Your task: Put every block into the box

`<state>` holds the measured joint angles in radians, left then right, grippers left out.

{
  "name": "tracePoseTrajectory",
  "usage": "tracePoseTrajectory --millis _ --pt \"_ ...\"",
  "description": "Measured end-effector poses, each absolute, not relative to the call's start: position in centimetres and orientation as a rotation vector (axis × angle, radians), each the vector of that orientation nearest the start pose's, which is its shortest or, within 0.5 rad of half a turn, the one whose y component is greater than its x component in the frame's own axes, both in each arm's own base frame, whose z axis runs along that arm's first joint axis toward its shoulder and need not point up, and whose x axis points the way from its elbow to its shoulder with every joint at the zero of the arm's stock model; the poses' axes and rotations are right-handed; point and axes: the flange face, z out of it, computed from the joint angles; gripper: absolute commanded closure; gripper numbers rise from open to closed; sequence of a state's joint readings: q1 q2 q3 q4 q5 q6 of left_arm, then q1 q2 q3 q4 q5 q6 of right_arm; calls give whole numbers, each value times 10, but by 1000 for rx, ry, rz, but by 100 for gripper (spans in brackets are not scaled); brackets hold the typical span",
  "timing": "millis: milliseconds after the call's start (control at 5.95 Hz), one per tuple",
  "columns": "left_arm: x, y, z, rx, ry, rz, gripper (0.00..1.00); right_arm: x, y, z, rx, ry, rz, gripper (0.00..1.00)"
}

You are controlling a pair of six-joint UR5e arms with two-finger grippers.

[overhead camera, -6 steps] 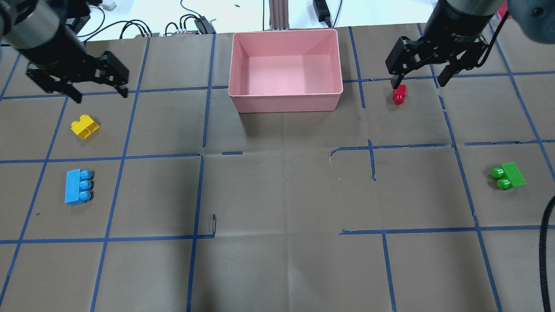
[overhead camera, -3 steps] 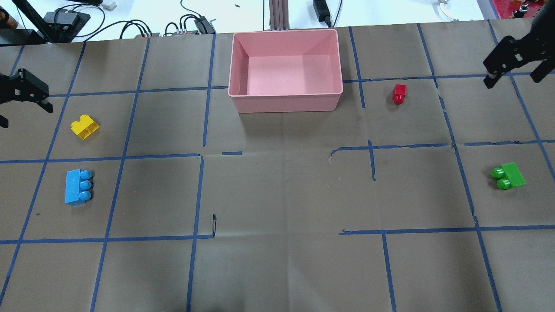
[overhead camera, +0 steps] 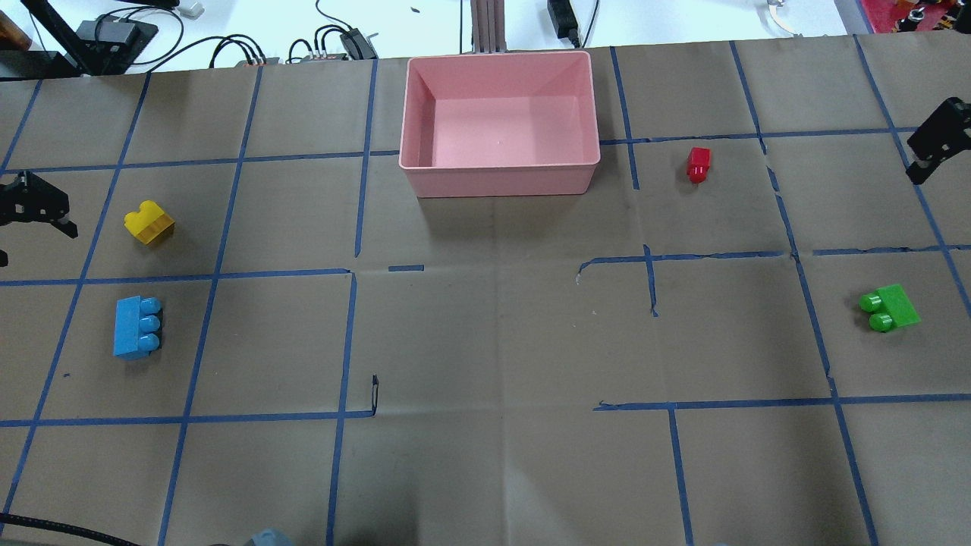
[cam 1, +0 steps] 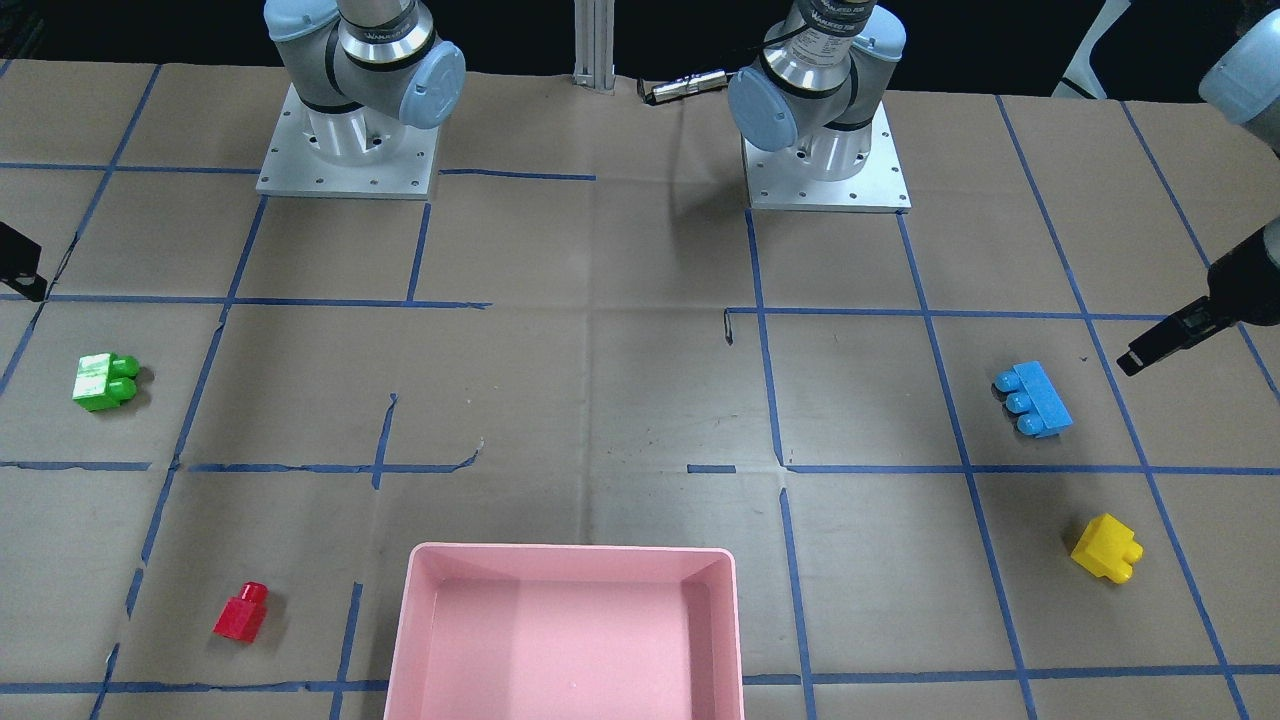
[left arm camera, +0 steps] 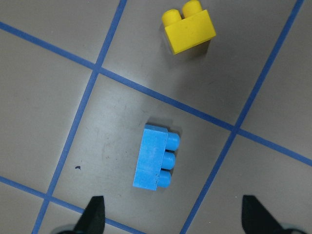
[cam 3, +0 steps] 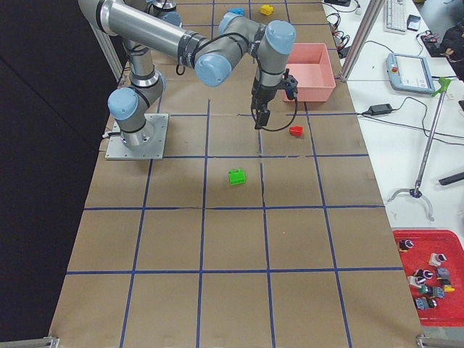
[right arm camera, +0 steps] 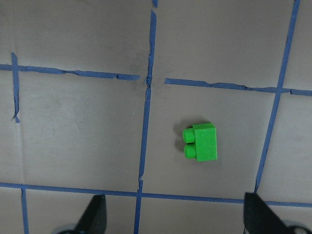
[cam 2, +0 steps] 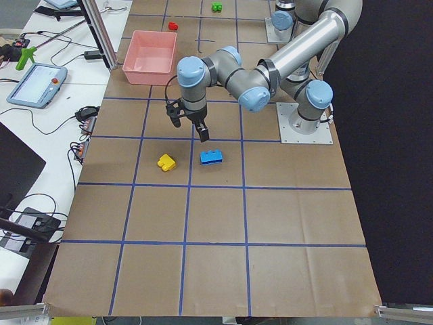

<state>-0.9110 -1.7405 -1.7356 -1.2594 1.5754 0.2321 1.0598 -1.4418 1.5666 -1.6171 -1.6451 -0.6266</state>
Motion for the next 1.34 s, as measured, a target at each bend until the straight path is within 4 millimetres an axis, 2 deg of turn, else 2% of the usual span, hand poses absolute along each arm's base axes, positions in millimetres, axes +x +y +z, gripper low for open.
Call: tracePoseTrajectory --millis 168,336,504,672,840,1344 --pt "222 -501 322 -667 3063 -8 0 -176 -526 390 -207 3156 151 0" --pt "217 -494 294 -664 3061 -23 0 -192 -520 343 -201 3161 138 0" --pt "214 -491 268 -656 3072 1 0 -198 -512 302 -239 3180 98 0" --pt "214 -491 248 -634 3087 31 0 -200 -501 275 -282 3182 78 0" --pt "215 -493 233 -608 3101 52 0 -202 -488 256 -285 3168 89 0" --pt "218 -499 199 -583 3122 89 0 -212 -467 226 -305 3125 140 0"
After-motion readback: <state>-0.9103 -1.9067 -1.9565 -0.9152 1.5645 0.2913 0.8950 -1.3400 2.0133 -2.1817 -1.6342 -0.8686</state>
